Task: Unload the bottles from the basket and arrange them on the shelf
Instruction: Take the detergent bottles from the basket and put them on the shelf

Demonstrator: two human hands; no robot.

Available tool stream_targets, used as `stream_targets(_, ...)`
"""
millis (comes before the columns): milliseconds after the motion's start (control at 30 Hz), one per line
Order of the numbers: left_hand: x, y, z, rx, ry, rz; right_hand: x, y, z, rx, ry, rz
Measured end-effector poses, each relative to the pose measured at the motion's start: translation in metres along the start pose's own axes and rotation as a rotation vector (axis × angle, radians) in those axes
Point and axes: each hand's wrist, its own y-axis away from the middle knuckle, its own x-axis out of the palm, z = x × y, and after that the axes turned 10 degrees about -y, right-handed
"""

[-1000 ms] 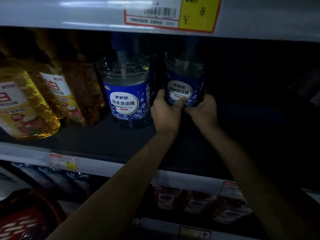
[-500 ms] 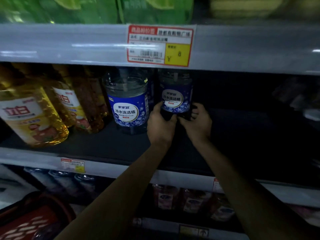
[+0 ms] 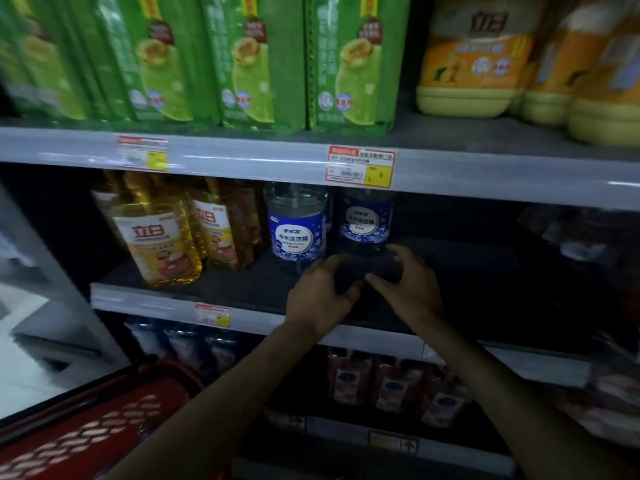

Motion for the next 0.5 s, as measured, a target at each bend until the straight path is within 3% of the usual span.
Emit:
stream_targets(233,-0.082,0.076,0.049,0.056,-0.277,-0.044,0.013,0.066,0.076,-0.162,0.140,0.328)
stream_targets(500,-0.167,0.209,0.139,-0.113,-0.407,0.005,0.086,0.144,0.147,-0.349,0.161,0.705)
